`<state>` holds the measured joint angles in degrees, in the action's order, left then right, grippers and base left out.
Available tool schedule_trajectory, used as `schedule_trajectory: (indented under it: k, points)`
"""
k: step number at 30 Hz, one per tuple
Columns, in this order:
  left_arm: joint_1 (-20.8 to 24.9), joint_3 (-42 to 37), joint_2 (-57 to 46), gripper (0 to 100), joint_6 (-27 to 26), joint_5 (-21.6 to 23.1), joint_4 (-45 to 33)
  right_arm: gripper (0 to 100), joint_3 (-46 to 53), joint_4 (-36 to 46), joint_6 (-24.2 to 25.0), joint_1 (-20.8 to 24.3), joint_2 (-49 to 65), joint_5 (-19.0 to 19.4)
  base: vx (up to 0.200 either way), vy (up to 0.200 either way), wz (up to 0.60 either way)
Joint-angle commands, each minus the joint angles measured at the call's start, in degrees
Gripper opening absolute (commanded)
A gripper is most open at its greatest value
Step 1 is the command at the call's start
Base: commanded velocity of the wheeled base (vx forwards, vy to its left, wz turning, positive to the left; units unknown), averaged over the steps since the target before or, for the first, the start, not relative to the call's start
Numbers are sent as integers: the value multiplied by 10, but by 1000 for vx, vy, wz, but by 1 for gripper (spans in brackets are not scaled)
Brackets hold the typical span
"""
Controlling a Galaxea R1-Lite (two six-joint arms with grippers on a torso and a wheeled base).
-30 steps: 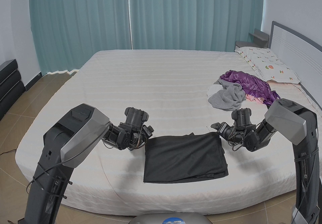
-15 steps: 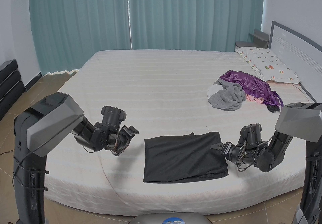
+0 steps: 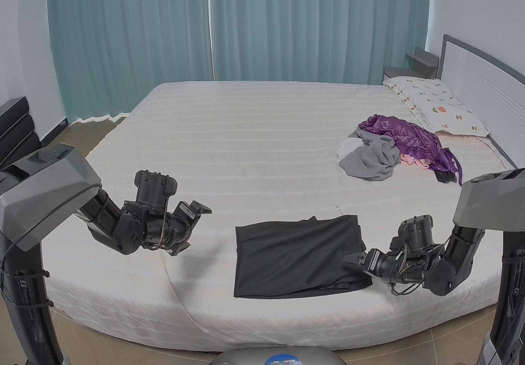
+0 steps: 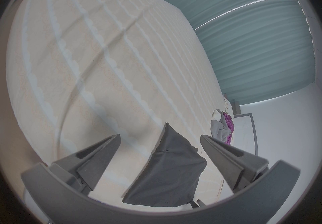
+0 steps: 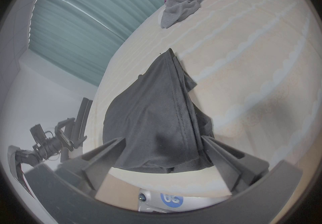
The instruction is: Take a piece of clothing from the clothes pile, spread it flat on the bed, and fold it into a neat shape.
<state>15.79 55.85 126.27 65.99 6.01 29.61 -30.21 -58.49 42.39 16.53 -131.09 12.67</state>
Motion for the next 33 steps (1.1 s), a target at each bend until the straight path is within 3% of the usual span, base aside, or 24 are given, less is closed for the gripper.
schedule_trajectory:
  k: [1,5,33]
  points:
    - [-14,-1,-13,100,0,1,0,0,16,0,-27,-1,-6,-1,0,0,0]
    - [-27,1,-13,100,0,1,0,0,34,-1,-61,-10,5,-4,0,0,0]
    - [-30,3,-9,100,0,1,0,0,68,4,-109,-24,3,-4,0,0,0]
